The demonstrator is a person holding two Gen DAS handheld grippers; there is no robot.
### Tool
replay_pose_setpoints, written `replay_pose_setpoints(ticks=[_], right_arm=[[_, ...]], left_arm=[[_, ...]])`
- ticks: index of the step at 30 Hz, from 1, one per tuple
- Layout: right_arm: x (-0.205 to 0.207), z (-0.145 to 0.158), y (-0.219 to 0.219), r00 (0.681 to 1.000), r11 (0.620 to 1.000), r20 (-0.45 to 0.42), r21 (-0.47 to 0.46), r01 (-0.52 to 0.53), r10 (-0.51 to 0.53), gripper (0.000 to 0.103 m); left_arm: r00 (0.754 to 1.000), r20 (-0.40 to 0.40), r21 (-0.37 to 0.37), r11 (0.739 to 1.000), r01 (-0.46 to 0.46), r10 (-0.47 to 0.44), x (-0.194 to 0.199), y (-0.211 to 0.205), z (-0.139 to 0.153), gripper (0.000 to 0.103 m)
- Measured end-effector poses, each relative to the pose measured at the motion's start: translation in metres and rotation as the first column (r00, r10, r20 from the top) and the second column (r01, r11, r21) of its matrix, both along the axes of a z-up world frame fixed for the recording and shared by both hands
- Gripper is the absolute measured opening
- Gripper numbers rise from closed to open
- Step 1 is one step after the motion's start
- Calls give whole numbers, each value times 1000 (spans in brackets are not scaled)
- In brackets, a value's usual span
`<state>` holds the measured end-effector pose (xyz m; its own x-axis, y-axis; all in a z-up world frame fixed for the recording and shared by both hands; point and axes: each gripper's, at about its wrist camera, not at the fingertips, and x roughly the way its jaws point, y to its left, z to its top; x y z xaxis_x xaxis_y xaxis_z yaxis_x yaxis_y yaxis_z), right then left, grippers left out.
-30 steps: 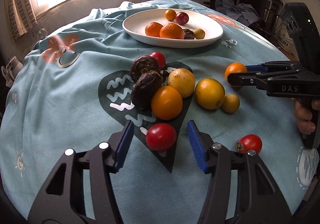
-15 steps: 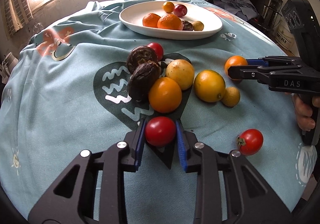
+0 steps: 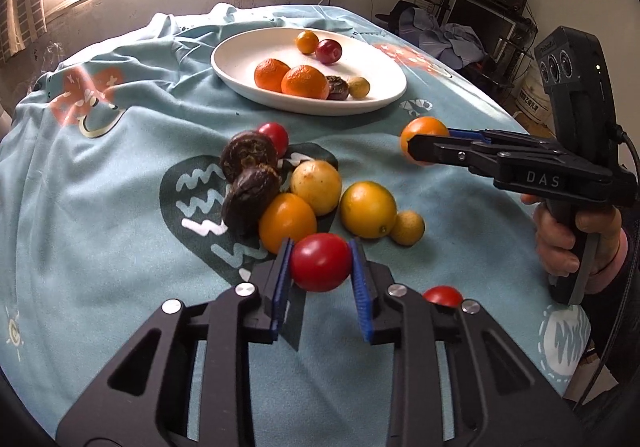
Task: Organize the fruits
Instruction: 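Place the orange on the plate while the left gripper carries the cherry tomato there, then move the right gripper toward a red cherry tomato on the cloth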
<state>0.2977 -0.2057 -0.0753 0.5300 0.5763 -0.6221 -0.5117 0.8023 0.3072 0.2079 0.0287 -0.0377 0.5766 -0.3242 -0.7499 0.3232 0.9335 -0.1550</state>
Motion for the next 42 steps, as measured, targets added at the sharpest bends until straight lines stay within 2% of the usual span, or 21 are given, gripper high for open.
replay_pose_setpoints(ticks=[4, 9, 14, 17, 18, 19, 20, 21, 22, 24, 28, 31, 34, 36, 38, 42], right_arm=[[28, 14, -10, 992, 993, 64, 63, 101, -105, 40], [71, 15, -23, 978, 975, 59, 119, 190, -198, 40], [104, 11, -32, 973, 965, 32, 137, 222, -228, 40], [114, 8, -29, 977, 971, 36, 120, 207, -212, 40], [116, 7, -27, 978, 973, 36, 115, 200, -205, 40], [117, 6, -24, 980, 976, 35, 106, 193, -197, 47], [115, 6, -23, 980, 977, 39, 100, 190, -194, 57], [111, 9, -24, 978, 975, 49, 99, 199, -205, 70], [104, 13, -25, 977, 974, 65, 109, 197, -204, 70], [89, 26, -23, 981, 981, 103, 124, 151, -164, 70], [54, 44, -13, 984, 991, 153, 110, 70, -86, 71], [30, 38, -1, 991, 997, 132, 82, -3, -8, 71], [9, 25, 11, 991, 992, 65, 49, -116, 113, 71], [-10, 20, 17, 978, 980, 58, 20, -200, 198, 71], [-33, 18, 22, 957, 960, 71, -17, -279, 280, 71], [-69, 9, 34, 907, 908, 68, -92, -410, 416, 71]], left_arm=[[999, 38, -16, 1000, -13, 14, 39, -6, 24, 28], [996, 69, 16, 998, -57, 55, 107, -16, 43, 28], [995, 52, 67, 994, -87, 84, 172, -30, 44, 28], [994, 29, 67, 992, -106, 104, 202, -33, 38, 29], [992, 21, 69, 990, -126, 125, 208, -32, 35, 33], [988, 17, 71, 986, -153, 152, 213, -31, 34, 44], [982, 20, 79, 978, -191, 190, 214, -27, 34, 80], [972, 47, 77, 969, -234, 231, 209, -23, 38, 92], [964, 82, 59, 965, -257, 252, 200, -18, 43, 92], [966, 97, 37, 969, -245, 241, 179, -11, 51, 93], [964, 119, 75, 966, -249, 239, 124, 2, 57, 98], [953, 143, 68, 958, -280, 269, 79, 18, 53, 100], [941, 142, -7, 951, -308, 306, 43, 34, 36, 101], [935, 131, 4, 943, -332, 328, 28, 40, 19, 101], [932, 104, 58, 933, -355, 348, 24, 45, 10, 101], [909, 102, 17, 913, -408, 404, 17, 64, 11, 101]])
